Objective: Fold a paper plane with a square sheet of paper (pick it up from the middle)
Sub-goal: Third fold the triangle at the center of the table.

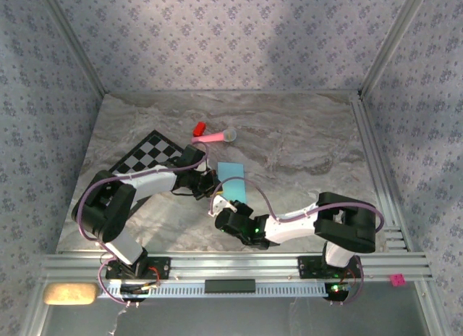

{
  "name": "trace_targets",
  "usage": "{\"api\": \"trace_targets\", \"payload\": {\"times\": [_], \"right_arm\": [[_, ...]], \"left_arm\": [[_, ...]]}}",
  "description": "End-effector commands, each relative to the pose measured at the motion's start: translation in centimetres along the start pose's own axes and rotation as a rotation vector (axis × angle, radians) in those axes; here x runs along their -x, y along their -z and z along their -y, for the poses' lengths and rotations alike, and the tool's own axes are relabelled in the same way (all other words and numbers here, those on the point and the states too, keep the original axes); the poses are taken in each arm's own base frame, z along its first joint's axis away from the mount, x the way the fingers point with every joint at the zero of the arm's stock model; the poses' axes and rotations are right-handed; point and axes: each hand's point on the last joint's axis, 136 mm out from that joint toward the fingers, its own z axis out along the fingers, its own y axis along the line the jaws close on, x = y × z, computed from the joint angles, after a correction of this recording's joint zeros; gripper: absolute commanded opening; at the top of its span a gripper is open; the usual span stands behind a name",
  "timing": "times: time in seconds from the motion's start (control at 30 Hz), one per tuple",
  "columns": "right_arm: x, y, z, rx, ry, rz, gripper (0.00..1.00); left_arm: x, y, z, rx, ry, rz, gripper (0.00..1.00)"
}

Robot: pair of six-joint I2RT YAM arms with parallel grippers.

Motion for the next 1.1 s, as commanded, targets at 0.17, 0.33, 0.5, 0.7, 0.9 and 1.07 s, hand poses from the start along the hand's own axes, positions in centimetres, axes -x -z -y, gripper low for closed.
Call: {"api": "trace_targets", "payload": {"times": [0.17,0.33,0.5,0.7,0.9,1.07], "right_arm": [[-0.1,0.4,1.1,0.033,-0.119,0.0,0.01],[-0.2,0.5,0.2,0.163,-0.192,-0.009,0.01],[0.2,0.5,-0.9,0.352,-0.323,-0.027,0.01],[1.1,0.8,-1.6,0.581,-0.495,-0.067,0.01],[1.6,1.4,-1.9,0.717,-0.58,-0.099,0.01],[1.8,1.5,-1.5,0.765,-0.649,-0.118,0.01]], "left_arm": [[0.3,2.1,0.1,0.024,-0.021,0.057,0.23],[1.1,3.8,0.6,0.03,-0.042,0.111,0.48],[2.1,5.8,1.1,0.039,-0.063,0.167,0.53],[2.8,6.6,1.8,0.033,-0.084,0.175,0.53],[3.2,6.2,2.3,0.022,-0.094,0.156,0.53],[3.4,5.3,2.6,0.016,-0.104,0.121,0.49]]}}
